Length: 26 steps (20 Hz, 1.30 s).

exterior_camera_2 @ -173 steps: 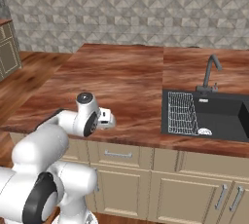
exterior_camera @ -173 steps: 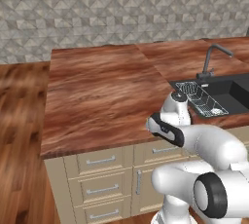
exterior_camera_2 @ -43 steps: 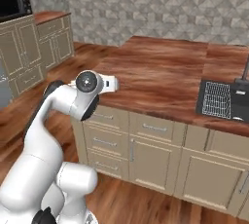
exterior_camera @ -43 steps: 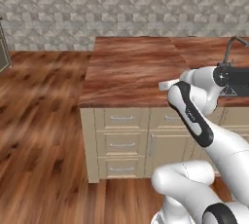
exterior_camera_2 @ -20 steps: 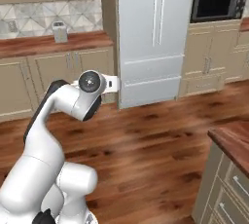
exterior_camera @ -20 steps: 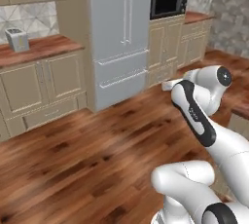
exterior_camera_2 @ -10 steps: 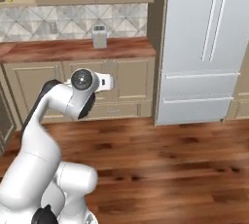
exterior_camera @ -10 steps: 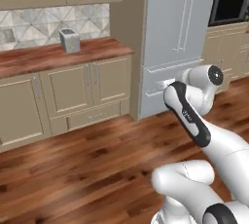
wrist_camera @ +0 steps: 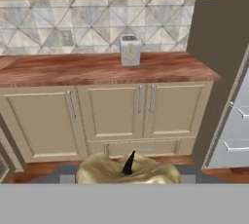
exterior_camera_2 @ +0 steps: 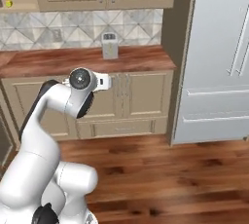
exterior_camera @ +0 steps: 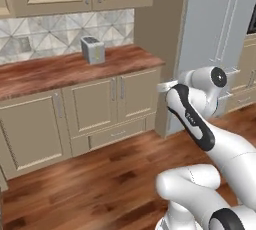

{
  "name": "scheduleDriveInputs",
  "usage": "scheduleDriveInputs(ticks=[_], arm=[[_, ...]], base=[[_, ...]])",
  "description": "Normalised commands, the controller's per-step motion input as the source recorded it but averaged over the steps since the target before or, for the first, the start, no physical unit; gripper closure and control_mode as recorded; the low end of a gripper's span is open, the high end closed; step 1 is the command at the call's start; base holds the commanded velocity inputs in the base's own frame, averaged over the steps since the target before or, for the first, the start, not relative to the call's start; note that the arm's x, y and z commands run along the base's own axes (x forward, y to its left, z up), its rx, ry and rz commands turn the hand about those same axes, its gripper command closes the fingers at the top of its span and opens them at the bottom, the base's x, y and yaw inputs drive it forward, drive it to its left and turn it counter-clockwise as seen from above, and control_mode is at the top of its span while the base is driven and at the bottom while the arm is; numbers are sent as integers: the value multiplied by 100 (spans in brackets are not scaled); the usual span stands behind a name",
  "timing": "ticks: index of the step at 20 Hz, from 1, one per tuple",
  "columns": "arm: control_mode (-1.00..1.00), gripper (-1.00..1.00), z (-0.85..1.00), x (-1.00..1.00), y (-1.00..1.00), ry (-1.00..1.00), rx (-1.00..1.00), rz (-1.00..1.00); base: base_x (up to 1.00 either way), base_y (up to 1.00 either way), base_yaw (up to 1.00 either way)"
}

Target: Pick the jar and candle from the dining table and place them in the open cabinet. Close the cabinet after placing the objects.

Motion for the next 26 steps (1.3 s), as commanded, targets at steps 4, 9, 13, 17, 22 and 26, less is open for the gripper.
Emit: scheduleDriveInputs(ticks=[4,9,13,17,22,26], arm=[[100,100,0,0,0,0,0,0],[100,100,0,0,0,0,0,0],[100,100,0,0,0,0,0,0],[100,100,0,0,0,0,0,0],[100,100,0,0,0,0,0,0],[100,100,0,0,0,0,0,0]], base=[[66,100,2],[72,100,10],[52,94,12],[31,79,13],[51,53,11],[63,40,15]])
